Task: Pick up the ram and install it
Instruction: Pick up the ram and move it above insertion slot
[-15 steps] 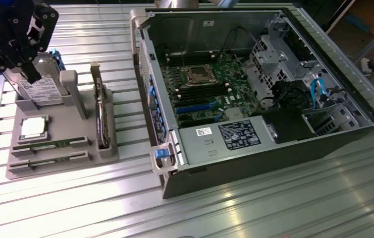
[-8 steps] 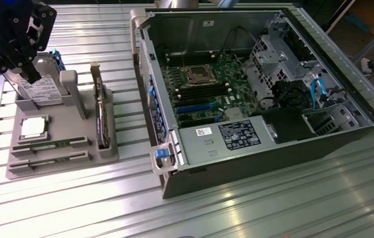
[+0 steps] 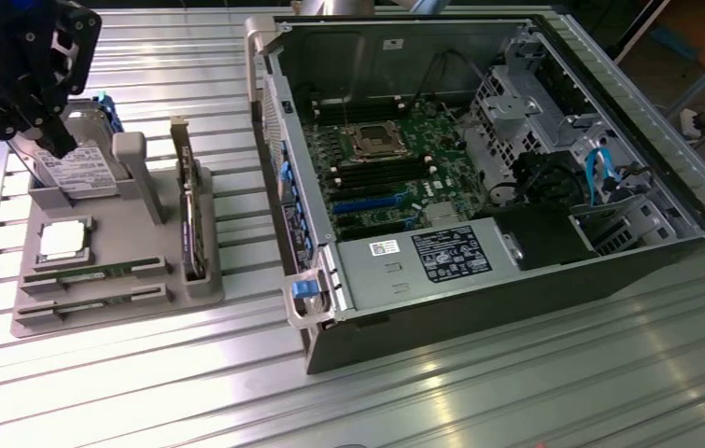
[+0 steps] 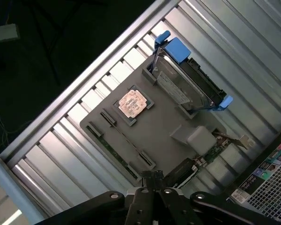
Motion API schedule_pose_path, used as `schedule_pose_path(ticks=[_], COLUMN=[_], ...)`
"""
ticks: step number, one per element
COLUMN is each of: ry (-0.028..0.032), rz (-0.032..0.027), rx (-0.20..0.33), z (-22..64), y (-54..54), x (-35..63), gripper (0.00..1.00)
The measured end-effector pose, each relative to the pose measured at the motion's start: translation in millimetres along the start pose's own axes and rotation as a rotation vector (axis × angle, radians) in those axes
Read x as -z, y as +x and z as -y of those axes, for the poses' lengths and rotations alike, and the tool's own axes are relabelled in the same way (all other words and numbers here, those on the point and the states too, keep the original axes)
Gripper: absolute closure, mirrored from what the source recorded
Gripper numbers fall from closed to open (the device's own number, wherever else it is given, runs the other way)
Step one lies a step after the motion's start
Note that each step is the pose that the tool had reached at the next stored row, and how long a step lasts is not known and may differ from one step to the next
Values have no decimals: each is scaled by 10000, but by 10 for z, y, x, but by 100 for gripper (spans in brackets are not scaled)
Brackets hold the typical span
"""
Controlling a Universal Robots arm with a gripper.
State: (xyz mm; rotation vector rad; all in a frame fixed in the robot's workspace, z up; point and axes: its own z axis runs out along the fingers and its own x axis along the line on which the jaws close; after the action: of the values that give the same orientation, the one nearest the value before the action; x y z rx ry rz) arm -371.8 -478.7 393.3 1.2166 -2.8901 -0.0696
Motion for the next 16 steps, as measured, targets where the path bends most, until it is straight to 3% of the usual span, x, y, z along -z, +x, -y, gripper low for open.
schedule_pose_path(ticks=[16], ry=[-20], rz=[-68], rx=[1579], z=[1], y=[1], x=[0], gripper=[89])
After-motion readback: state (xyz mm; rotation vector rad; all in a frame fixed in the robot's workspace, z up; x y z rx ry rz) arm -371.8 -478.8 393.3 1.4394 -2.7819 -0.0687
